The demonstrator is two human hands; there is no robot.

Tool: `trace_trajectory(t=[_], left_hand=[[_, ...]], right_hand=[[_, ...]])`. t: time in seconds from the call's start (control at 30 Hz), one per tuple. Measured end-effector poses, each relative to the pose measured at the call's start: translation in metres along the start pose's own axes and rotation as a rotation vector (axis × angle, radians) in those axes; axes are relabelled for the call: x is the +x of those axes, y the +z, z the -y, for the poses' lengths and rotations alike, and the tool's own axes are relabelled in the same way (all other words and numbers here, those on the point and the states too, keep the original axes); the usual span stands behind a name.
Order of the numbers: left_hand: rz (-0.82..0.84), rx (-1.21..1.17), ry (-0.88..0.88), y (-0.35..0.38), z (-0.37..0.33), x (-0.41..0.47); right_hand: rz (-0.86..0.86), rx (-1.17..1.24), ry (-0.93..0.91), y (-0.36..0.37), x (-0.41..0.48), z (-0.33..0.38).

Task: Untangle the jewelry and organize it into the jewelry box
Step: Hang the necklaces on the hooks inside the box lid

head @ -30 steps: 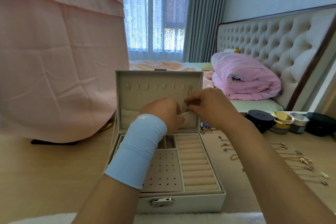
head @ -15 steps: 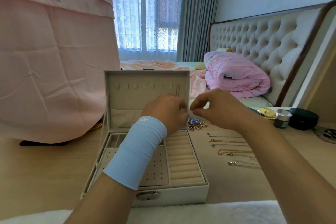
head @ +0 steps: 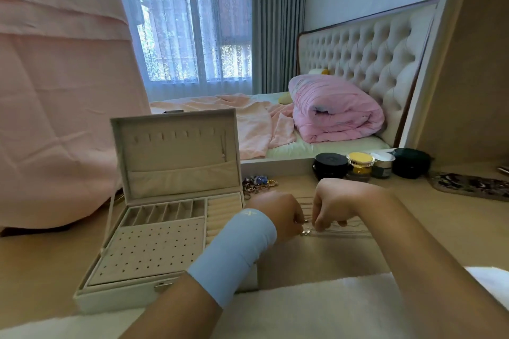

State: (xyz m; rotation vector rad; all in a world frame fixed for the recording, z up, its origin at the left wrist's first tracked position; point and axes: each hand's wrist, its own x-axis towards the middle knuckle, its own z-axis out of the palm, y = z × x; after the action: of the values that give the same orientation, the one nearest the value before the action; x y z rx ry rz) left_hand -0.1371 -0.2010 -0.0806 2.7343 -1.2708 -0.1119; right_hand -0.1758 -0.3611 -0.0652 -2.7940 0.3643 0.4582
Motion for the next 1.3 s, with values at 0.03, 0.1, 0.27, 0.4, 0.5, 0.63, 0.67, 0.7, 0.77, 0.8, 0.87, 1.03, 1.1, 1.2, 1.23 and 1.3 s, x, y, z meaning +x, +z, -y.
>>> trace_trajectory(t=[0.03,0.1,0.27,0.4,0.5,0.63,0.67,0.7,0.77,0.8,0.87,1.03,1.1,1.2,1.23,1.3], left_hand=[[0.021,0.019,-0.008,0.003,-0.004,0.003],[0.054,0.035,-0.014,0.008,-0.008,0.007],[0.046,0.047,-0.019,0.012,-0.009,0.006],[0.048,0.048,-0.009,0.014,-0.005,0.001],[0.047,0.079,-0.029,0.014,-0.007,0.002],[0.035,0.209,-0.003,0.017,-0.011,0.003],[0.015,0.209,0.005,0.018,-0.01,0.002],[-0.018,0.174,0.009,0.018,-0.008,0.001],[-0.092,0.037,-0.011,0.014,-0.003,-0.003],[-0.122,-0.036,-0.024,0.01,0.0,-0.004],[-0.151,-0.175,-0.04,0.003,0.006,-0.006],[-0.098,-0.413,-0.012,-0.019,0.027,-0.013],[-0.047,-0.41,0.035,-0.028,0.033,-0.018],[-0.036,-0.409,0.08,-0.04,0.039,-0.022],[-0.04,-0.435,0.077,-0.044,0.042,-0.023],[-0.046,-0.531,0.055,-0.051,0.048,-0.024]], right_hand=[[0.011,-0.01,0.011,0.002,0.0,-0.003],[0.034,-0.026,0.024,0.004,0.0,-0.005],[0.09,-0.026,0.046,0.002,-0.003,-0.012],[0.133,-0.02,0.046,0.002,-0.002,-0.013],[0.149,0.011,0.023,0.005,0.0,-0.008],[0.159,0.038,-0.036,0.007,0.001,0.0],[0.161,0.039,-0.05,0.006,0.001,0.002],[0.16,0.041,-0.066,0.006,0.0,0.003],[0.152,0.068,-0.105,0.005,-0.001,0.003],[0.148,0.103,-0.128,0.003,-0.002,0.002],[0.131,0.196,-0.179,0.0,-0.005,-0.001],[0.115,0.433,-0.314,-0.011,-0.017,-0.003],[0.093,0.49,-0.346,-0.014,-0.019,0.0],[0.06,0.57,-0.417,-0.016,-0.022,0.008],[0.051,0.595,-0.439,-0.017,-0.024,0.012],[0.028,0.634,-0.473,-0.018,-0.029,0.019]])
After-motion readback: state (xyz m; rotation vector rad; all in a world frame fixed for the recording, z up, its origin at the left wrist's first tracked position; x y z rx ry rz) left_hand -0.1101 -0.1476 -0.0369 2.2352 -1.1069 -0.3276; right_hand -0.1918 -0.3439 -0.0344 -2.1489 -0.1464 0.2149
